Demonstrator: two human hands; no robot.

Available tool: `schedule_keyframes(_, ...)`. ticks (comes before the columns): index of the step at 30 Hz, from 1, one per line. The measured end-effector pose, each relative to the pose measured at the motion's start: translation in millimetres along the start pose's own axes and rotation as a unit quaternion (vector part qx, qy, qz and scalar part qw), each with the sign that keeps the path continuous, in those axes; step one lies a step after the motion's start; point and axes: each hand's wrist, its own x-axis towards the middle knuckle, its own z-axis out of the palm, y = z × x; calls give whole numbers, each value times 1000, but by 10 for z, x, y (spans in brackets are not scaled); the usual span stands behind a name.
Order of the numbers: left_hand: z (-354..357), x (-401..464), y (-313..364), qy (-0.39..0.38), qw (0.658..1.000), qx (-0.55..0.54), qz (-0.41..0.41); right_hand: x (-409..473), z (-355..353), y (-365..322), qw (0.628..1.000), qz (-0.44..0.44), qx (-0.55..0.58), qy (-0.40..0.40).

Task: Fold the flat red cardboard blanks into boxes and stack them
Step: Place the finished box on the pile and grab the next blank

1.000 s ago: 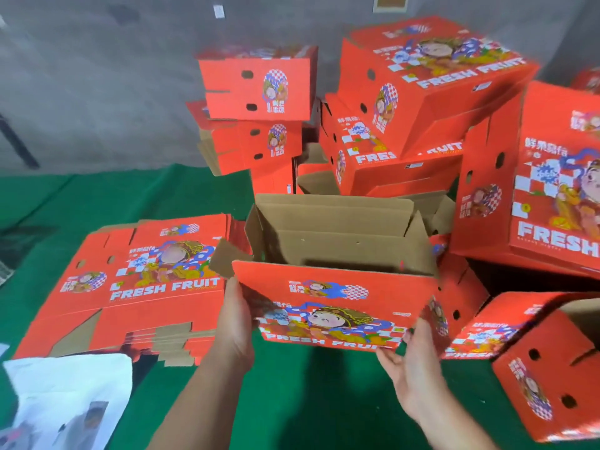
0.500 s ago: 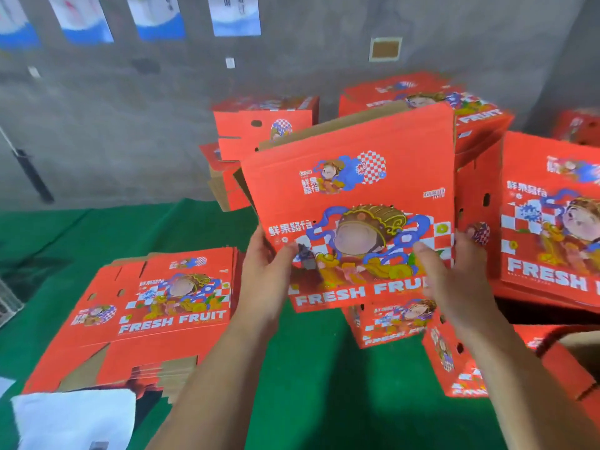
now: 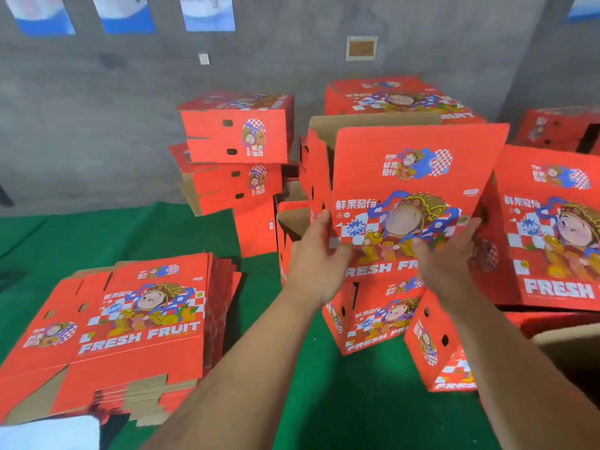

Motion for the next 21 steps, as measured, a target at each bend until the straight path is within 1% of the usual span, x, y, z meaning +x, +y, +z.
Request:
schedule_keyframes(2, 108, -41, -23, -31, 998, 44, -15, -198, 109, -65, 996, -69, 38, 47)
schedule_keyframes(3, 147, -41, -66, -60, 998, 22, -23, -284, 193, -86, 992, -101, 60, 52)
schedule_keyframes(5, 173, -42, -172, -114, 991, -53, -47, -469, 359, -104, 986, -145, 79, 34)
schedule_keyframes(6, 169, -40, -204, -116, 989, -73, -53, -567, 427, -94, 984, -163, 75, 16)
schedule_keyframes(7, 169, -45, -216, -95, 991, -77, -61, -659, 488, -80, 982, -176, 71, -7)
schedule_keyframes(9, 185, -81, -198, -17, 992, -81, -100, -805, 577, -44, 978, -197, 58, -41)
schedule_keyframes(10, 190, -107, -187, 21, 988, -95, -121, -867, 613, -33, 975, -212, 48, -49)
schedule_keyframes(12, 190, -155, -215, 68, 978, -132, -143, -986, 693, -46, 969, -236, 47, -62)
schedule_keyframes(16, 69, -271, -347, 104, 968, -165, -157, -1201, 850, -119, 957, -270, 49, -93)
schedule_keyframes(19, -59, -344, -465, 148, 959, -184, -154, -1308, 946, -102, 954, -271, 61, -110)
schedule_keyframes(21, -134, -399, -574, 163, 958, -184, -150, -1398, 1041, -72, 953, -272, 52, -118)
